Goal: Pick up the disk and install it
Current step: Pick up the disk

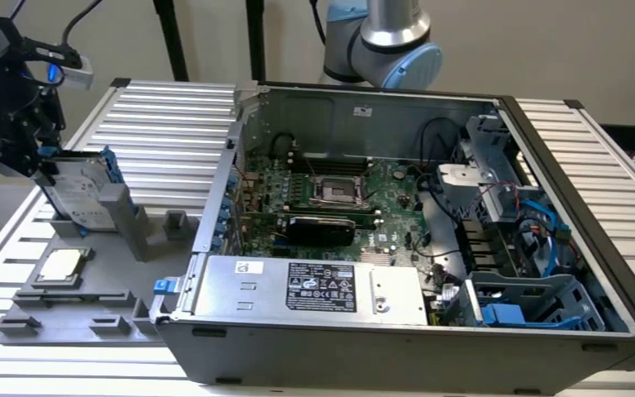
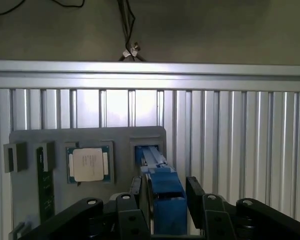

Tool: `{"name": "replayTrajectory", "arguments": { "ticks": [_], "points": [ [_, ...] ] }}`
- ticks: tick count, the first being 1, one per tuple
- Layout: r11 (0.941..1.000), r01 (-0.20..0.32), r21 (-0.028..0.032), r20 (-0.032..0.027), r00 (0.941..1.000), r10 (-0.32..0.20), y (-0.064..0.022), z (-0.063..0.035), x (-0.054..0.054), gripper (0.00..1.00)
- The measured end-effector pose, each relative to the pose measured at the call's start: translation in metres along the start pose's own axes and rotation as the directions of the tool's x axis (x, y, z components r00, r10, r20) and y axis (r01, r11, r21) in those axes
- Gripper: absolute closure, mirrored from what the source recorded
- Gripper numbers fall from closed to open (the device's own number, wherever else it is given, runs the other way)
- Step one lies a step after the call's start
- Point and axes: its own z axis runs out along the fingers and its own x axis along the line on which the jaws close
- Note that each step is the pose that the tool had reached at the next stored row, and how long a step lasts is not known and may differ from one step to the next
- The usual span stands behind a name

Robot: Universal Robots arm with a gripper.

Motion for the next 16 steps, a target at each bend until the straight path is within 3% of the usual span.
{"name": "replayTrajectory", "arguments": {
  "ticks": [2,6,16],
  "points": [
    [1.0000,0.001,-0.0002,-0.0011,1.0000,-0.001,-0.0002,-0.0001,0.0000,0.52],
    [1.0000,0.004,-0.0004,-0.0025,1.0000,-0.004,-0.0005,-0.0001,0.0000,0.66],
    [1.0000,0.005,-0.0005,-0.0029,1.0000,-0.005,-0.0006,-0.0001,0.0005,0.67]
  ]
}}
